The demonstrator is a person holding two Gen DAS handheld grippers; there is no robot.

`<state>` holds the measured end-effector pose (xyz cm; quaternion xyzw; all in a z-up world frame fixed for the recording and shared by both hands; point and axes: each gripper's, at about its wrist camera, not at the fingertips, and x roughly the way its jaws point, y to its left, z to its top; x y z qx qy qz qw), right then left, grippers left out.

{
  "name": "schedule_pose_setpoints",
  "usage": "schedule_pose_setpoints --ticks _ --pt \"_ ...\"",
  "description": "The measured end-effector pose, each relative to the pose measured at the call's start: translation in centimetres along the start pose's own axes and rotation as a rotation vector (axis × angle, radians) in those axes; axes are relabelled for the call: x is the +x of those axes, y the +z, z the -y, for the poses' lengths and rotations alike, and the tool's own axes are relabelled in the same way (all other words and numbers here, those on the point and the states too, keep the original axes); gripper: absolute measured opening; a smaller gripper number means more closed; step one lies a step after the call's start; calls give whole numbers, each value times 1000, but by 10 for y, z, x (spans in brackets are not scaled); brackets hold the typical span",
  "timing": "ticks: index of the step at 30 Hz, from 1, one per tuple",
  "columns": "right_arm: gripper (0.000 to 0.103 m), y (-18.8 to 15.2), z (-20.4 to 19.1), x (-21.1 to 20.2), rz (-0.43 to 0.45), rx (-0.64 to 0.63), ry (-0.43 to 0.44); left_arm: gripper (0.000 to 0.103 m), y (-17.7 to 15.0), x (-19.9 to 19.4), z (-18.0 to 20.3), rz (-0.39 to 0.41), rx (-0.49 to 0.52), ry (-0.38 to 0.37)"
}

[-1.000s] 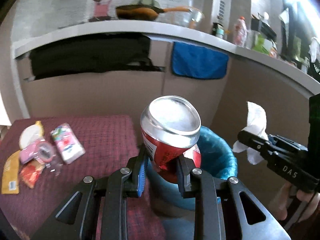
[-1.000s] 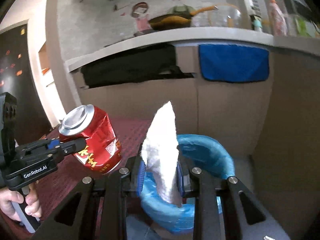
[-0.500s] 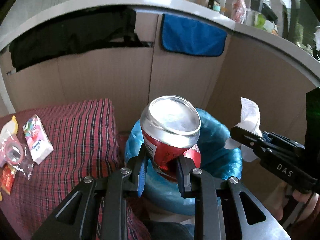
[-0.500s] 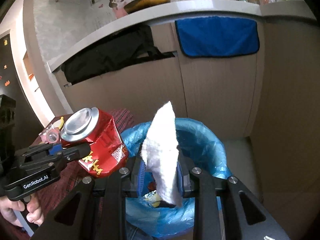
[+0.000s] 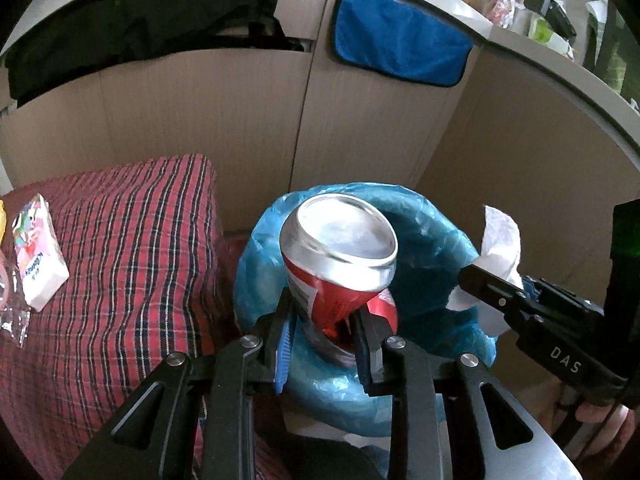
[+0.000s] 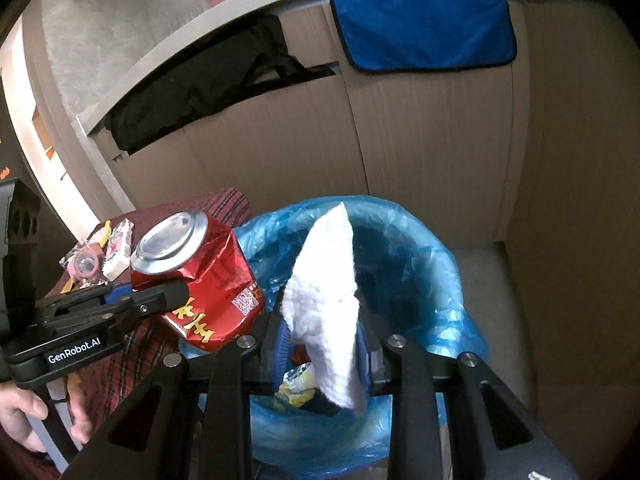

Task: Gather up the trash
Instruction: 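Carry the red can and white tissue to the blue bin and release, then move both open grippers back toward the remaining trash on the bed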

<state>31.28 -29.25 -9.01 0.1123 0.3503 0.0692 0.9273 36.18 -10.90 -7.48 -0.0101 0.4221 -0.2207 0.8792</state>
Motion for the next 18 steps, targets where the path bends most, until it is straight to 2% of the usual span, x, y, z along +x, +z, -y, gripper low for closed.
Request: schedule_pose_setpoints --ticks 2,5,6,7,9,10,13,18 --pt "28 -1 0 -1 1 -2 -1 33 1 1 -1 -4 -11 -7" --pt "30 0 -2 -3 11 -5 -1 47 2 -1 -2 -6 -36 -38" --pt "32 1 -2 -4 12 -6 -2 53 3 -3 -3 -3 -42 -40" --pt "39 1 -3 -5 13 -9 -6 55 3 -5 -3 3 -47 -39" --pt "53 2 -5 -7 15 -15 -23 55 3 -11 -5 15 -52 -37" --pt "56 2 -6 -8 18 -16 -27 55 2 -15 -7 21 -56 -36" --pt "56 3 -8 -12 20 -9 -25 55 1 -25 -15 42 -69 -22" --pt "55 4 -24 -22 12 -22 40 56 -8 -50 -38 79 -102 24"
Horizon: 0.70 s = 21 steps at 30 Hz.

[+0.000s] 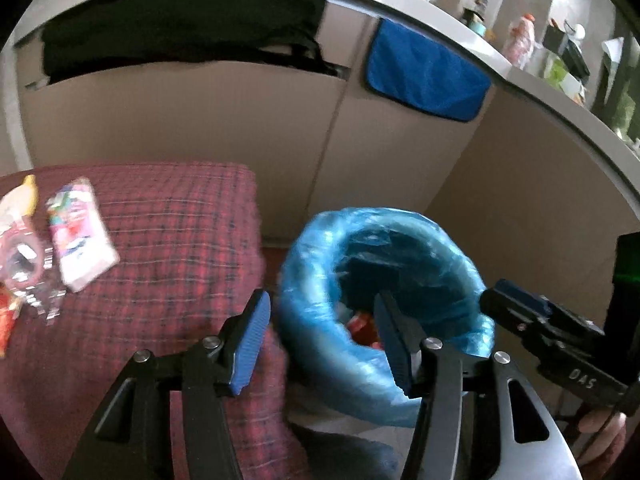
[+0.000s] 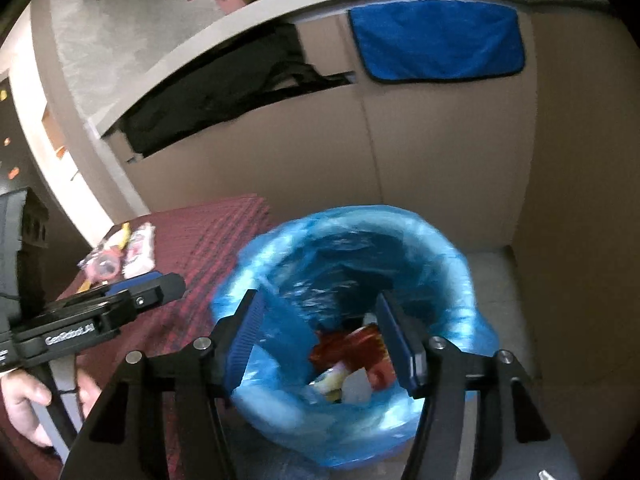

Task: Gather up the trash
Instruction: 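Move both open grippers back toward the remaining trash on the bed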

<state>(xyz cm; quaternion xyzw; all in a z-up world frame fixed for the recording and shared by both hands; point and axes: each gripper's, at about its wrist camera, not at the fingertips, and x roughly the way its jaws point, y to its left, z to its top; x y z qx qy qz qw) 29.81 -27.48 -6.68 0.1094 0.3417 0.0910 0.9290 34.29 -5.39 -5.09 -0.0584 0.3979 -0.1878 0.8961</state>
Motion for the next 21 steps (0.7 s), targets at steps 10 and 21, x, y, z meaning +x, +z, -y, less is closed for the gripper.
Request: schedule_pose_setpoints --ticks 10,21 --pt "51 4 -91 6 -10 -153 74 64 -23 -77 -99 117 -116 94" --pt "51 15 -259 60 -86 -397 257 64 -74 -173 -260 238 -343 259"
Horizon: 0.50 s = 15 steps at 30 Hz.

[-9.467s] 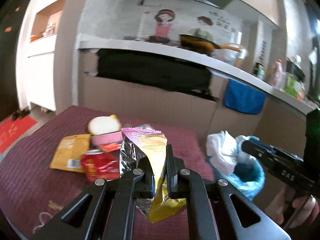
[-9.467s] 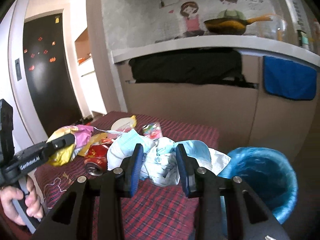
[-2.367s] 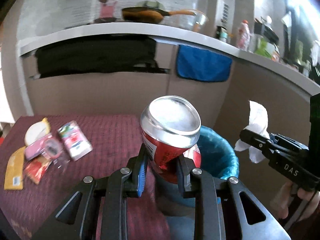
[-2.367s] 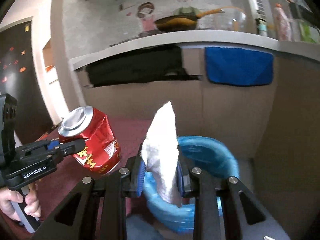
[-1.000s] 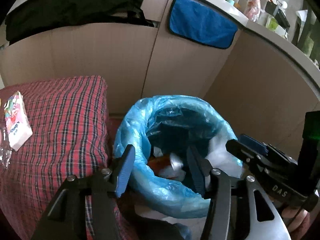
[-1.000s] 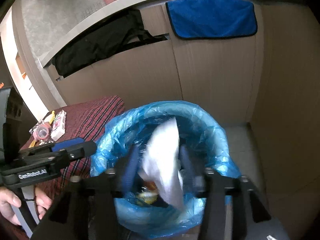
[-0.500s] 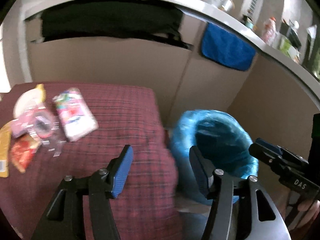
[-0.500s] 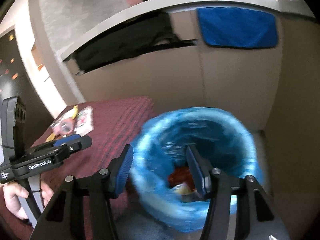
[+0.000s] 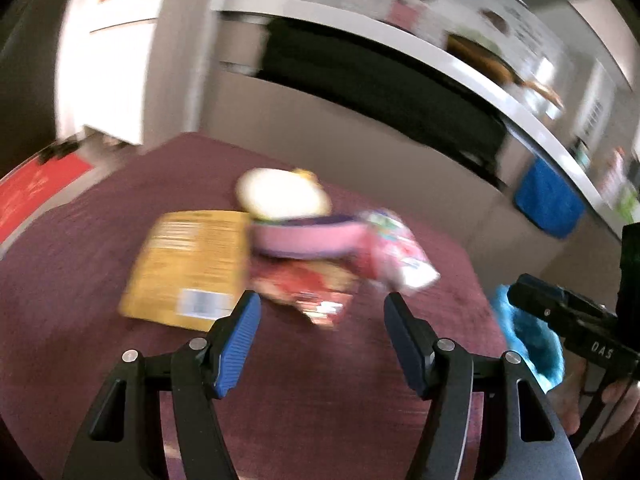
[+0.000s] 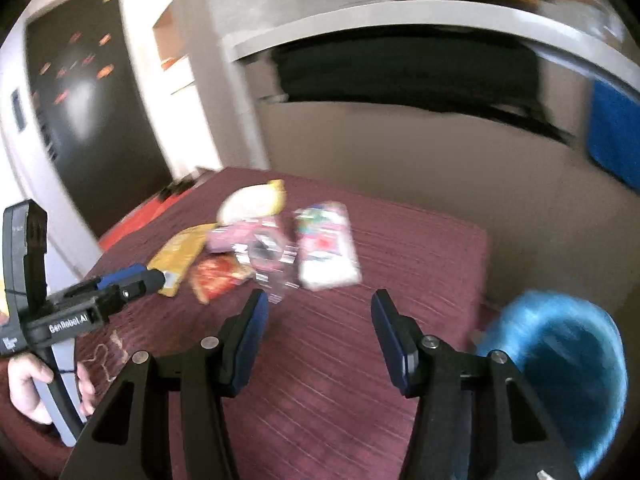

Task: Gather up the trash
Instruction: 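Move both open grippers back toward the remaining trash on the bed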

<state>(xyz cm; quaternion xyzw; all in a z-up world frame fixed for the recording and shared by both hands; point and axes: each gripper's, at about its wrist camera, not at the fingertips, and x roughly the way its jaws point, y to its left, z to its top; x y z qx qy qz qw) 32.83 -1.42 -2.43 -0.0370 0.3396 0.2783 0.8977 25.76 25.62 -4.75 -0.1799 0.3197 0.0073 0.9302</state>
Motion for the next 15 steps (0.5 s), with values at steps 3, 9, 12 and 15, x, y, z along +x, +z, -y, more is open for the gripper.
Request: schedule_pose_setpoints --ticks 3,9,12,15 --pt "50 12 -37 33 -29 -114 5 64 1 -8 -38 14 -52 39" --pt "43 14 -85 95 -53 -294 -67 64 -8 -10 -71 19 -81 88" --pt "42 18 -97 119 -42 -347 -149 64 -13 -7 -80 15 -99 86" --pt "40 23 -99 136 -45 -360 -214 65 -18 2 -81 -15 -89 90"
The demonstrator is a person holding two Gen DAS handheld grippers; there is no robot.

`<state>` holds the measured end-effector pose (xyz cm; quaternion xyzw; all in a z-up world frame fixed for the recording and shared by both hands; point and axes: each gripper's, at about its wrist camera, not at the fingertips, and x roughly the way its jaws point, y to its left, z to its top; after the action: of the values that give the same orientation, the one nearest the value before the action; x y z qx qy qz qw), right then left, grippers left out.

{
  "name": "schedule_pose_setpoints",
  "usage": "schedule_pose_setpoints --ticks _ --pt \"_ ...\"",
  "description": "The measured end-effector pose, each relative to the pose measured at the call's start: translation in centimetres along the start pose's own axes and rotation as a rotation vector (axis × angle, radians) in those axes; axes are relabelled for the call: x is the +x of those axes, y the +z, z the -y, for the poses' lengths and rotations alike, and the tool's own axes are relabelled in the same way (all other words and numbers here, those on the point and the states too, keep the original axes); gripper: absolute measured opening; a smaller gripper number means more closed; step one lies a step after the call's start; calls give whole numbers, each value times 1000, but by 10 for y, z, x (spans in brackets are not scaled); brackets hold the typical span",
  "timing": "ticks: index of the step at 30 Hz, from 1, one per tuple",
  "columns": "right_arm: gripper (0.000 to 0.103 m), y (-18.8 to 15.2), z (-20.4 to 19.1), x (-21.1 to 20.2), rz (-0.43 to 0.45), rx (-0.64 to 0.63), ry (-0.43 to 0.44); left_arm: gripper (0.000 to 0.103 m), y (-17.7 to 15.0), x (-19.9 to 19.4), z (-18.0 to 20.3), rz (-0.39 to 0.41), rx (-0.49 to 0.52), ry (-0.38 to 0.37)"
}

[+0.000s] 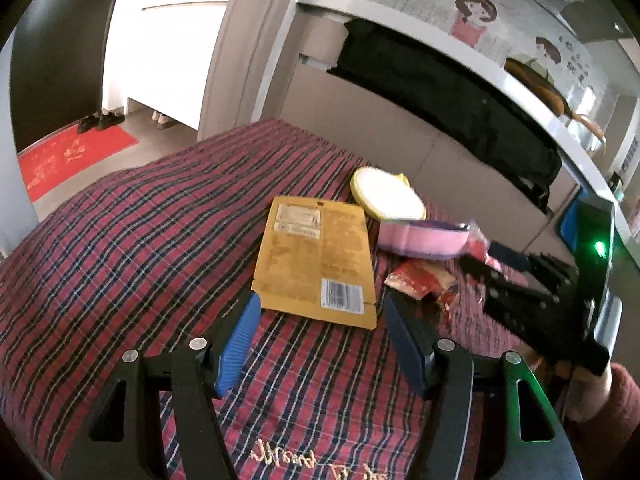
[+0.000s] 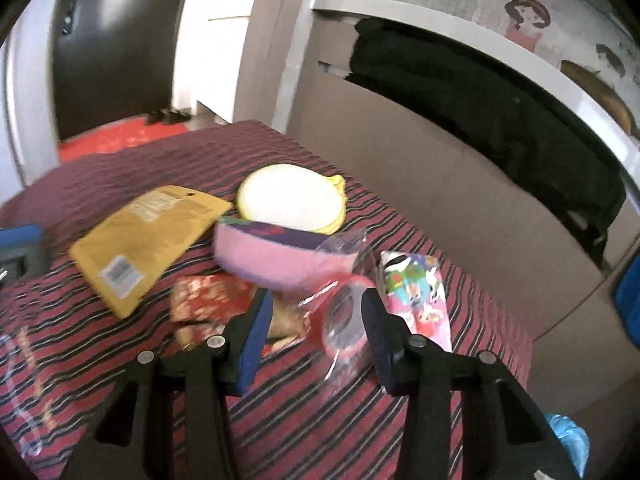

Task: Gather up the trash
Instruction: 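Move both open grippers back toward the remaining trash on the bed, then grasp the red snack packet with the left gripper while the right gripper grasps the clear bag with red tape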

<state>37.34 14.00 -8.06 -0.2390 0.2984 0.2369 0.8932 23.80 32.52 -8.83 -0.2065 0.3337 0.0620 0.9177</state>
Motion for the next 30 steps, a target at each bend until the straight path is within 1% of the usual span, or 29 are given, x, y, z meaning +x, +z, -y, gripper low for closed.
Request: schedule_pose_setpoints --ticks 2,3,4,6,7,11,14,15,17,20,22,25,27,30 --pt "30 2 2 9 -28 2 -8 64 -2 4 4 -18 20 1" --pt "28 2 4 10 -33 11 -3 64 -1 8 7 -27 30 -3" --pt "23 1 9 6 -23 35 14 64 -2 10 10 -35 38 -8" --pt "19 -3 20 -4 -17 87 51 64 -2 16 17 -52 47 -24" --pt "17 -5 30 -12 -11 129 84 64 -2 18 21 -59 51 -35" --pt "16 -16 63 -43 2 255 160 64 -2 30 43 -96 88 -62" --pt "16 -29 80 -64 8 312 196 64 -1 39 63 -135 111 -107" --pt "16 -35 84 -69 11 325 203 64 -1 43 69 -150 108 -123" --pt "16 -47 91 -79 17 345 207 64 -1 50 80 -176 97 -131" --pt "16 -65 95 -90 37 348 190 64 -2 55 97 -165 96 -140" --pt "16 -77 95 -93 34 347 183 64 -2 57 108 -147 117 -128" --pt "16 -93 102 -96 29 385 206 64 0 62 125 -110 166 -68" --pt "16 -100 105 -96 34 410 204 63 1 68 131 -99 177 -37" --pt "16 -110 106 -100 41 439 219 59 2 82 137 -119 195 -17"
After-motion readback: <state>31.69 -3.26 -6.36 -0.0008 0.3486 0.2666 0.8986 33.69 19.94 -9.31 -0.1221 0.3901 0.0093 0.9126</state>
